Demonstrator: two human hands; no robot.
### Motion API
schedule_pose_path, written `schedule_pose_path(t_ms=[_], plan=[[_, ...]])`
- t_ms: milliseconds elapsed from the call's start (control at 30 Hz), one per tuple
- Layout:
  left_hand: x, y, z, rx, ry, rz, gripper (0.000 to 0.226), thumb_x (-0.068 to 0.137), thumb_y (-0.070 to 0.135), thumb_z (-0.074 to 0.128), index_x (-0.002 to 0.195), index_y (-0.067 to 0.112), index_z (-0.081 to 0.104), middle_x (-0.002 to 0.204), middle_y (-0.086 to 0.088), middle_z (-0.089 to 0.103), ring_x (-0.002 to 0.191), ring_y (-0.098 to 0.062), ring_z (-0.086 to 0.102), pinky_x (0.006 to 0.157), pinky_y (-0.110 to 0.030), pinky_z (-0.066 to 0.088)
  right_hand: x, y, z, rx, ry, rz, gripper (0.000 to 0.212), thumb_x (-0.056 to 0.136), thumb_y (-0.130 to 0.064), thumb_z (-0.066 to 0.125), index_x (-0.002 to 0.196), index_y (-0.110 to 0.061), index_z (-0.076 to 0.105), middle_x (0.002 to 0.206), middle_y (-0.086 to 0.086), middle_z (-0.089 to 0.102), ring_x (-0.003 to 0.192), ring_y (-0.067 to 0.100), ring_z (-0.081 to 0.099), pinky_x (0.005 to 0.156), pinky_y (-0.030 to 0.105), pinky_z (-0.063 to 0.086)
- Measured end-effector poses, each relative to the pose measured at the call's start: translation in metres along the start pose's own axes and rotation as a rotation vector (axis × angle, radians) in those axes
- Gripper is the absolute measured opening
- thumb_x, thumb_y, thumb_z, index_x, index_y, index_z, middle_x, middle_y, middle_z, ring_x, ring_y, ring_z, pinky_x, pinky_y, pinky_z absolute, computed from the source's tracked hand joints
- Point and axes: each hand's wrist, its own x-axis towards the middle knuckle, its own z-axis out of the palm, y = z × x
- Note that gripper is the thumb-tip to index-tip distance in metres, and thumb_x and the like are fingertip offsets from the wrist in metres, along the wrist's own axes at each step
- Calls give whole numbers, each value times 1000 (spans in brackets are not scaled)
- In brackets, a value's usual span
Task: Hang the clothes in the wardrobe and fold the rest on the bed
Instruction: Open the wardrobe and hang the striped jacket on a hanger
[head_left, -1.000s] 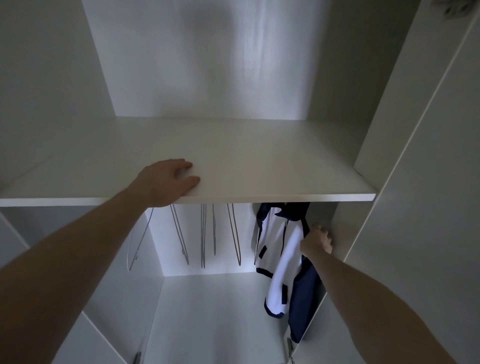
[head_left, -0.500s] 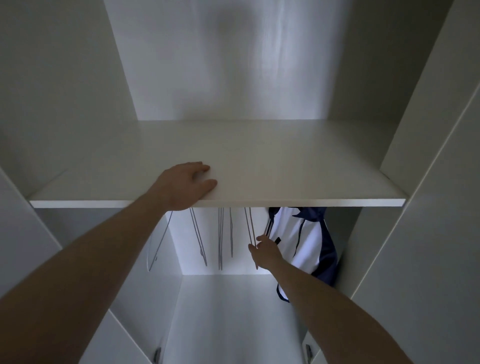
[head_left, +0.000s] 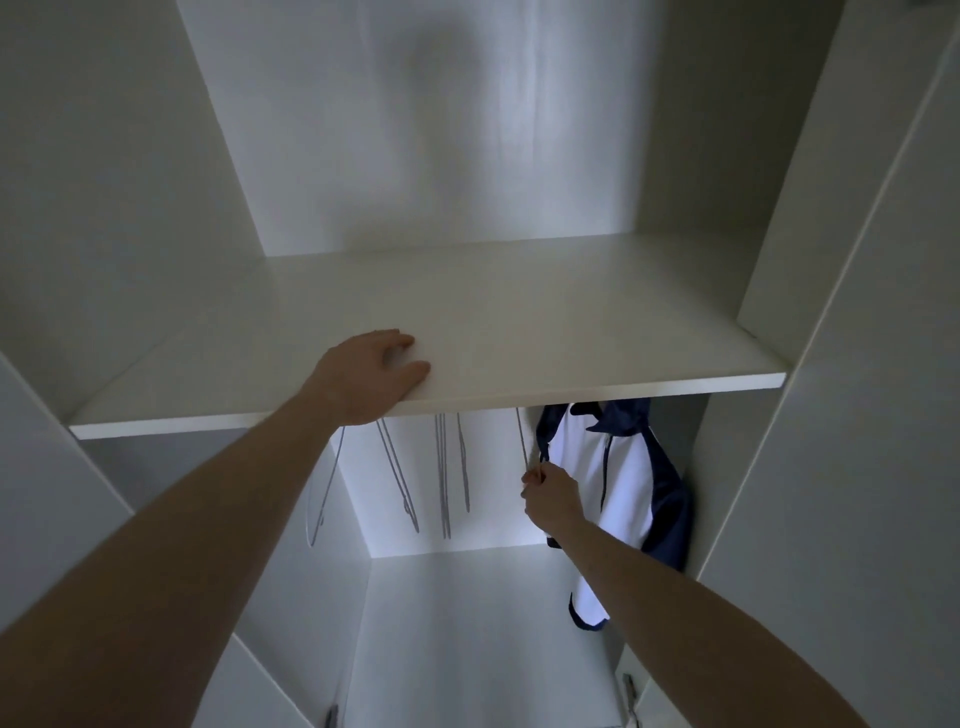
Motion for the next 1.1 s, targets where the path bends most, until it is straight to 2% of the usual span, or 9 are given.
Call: schedule_pose_path(t_ms=[133,267,400,567,633,733,867,967,1100], plan=[[-3,2,-2,-16,-19,-5,72,82,68,55,142,29,59,154,5,50,143,-21,45,121,-40,31,-26,8,-23,-45,6,13,25,97,0,41,97,-4,66,101,14,73,86,26,71,76,34,58],[-5,1,0,4,63,62,53,94,55,60,135,23,65,146,-1,59,136,-26,51,118,-40,36,-60,21,-44,4,-6,104,24,98,-1,45,101,-2,69,91,8,71,87,29,74,77,45,64],[-24,9,-4,25,228,182,56,88,50,47,126,15,69,131,-10,69,123,-34,60,110,-43,42,-112,39,-60,-102,13,145,30,97,-4,42,85,-16,67,80,-1,74,53,8,60,40,21,43],[-94,30,22,-195,435,446,34,92,22,59,123,9,63,135,-11,62,124,-32,56,112,-47,40,-201,63,-82,-140,9,162,28,95,-8,52,84,-22,74,60,-11,70,47,5,56,41,17,41],[-150,33,54,-330,310,528,35,93,26,60,127,20,60,141,0,56,131,-21,50,115,-33,34,-246,70,-94,-153,-13,147,26,96,-14,57,81,-26,74,65,-9,73,48,4,56,46,16,43],[-242,27,108,-393,31,564,41,91,31,65,130,33,54,145,18,46,135,-4,41,113,-17,29,-325,85,-108,-144,34,132,24,99,-19,55,94,-30,75,73,-7,76,58,2,60,57,17,46],[-340,12,164,-492,-312,416,60,88,19,77,140,27,48,145,13,44,136,-12,43,111,-34,40,-445,109,-113,-158,162,159,25,105,-23,52,108,-36,74,69,-11,69,56,1,58,54,14,46],[-398,2,181,-475,-496,379,72,87,18,78,148,21,40,148,5,39,139,-19,40,112,-33,34,-535,125,-111,-171,222,223,22,104,-38,56,98,-39,77,55,-14,56,44,7,39,46,18,34],[-459,-10,184,-425,-659,361,84,88,22,77,156,26,29,156,5,30,144,-19,33,116,-41,36,-643,137,-97,-207,255,295,19,98,-48,61,88,-43,77,58,-8,49,47,8,34,46,18,31]])
